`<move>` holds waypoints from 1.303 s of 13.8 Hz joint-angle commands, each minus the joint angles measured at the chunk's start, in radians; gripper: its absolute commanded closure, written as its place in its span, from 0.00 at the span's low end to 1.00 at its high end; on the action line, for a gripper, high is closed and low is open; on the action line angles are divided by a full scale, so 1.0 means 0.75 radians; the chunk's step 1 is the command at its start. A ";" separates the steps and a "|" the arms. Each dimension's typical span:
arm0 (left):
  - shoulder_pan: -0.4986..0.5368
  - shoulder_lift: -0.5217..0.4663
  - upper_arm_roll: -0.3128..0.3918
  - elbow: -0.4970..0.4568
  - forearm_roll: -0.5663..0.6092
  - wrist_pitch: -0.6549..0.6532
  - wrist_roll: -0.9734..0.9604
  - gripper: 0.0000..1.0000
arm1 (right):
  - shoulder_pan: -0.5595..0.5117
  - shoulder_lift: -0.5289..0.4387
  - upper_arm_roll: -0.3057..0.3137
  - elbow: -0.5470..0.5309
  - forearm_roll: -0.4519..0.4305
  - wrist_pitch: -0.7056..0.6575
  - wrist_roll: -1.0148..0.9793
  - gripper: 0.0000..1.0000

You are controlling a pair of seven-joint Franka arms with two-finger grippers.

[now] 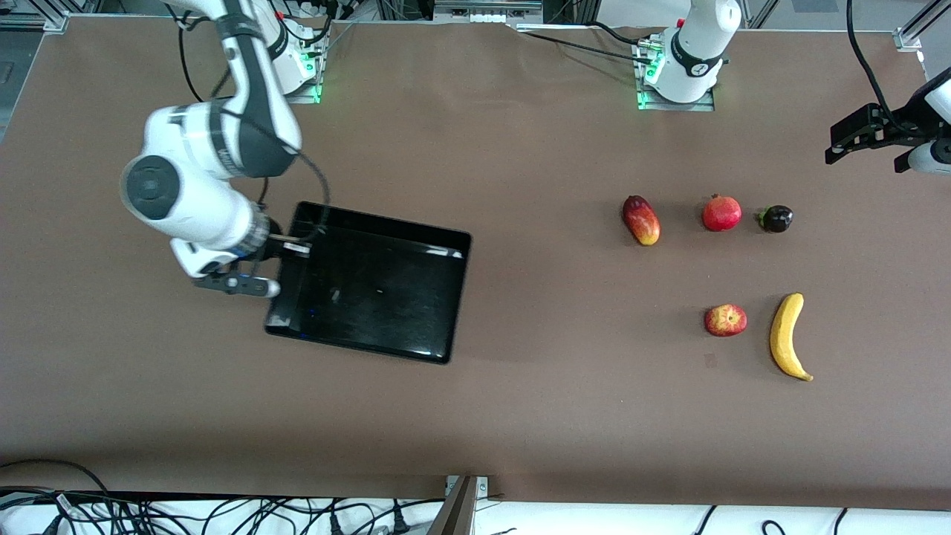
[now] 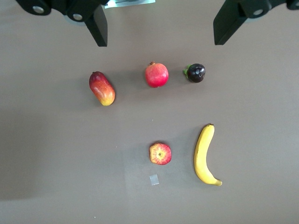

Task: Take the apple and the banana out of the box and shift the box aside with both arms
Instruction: 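Drag the black tray across the table away from the fruits with the right gripper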

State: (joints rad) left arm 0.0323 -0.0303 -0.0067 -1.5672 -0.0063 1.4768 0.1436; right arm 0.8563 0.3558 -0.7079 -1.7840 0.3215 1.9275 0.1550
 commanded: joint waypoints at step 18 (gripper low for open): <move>-0.014 0.014 0.015 0.003 0.029 0.015 0.007 0.00 | -0.168 0.149 -0.322 -0.475 0.299 0.361 -0.982 0.82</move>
State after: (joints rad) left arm 0.0307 -0.0209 -0.0014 -1.5678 -0.0063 1.4821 0.1437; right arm 0.7413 0.4454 -0.9585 -2.1529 0.4933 2.1956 -0.5312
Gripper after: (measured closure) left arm 0.000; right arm 0.965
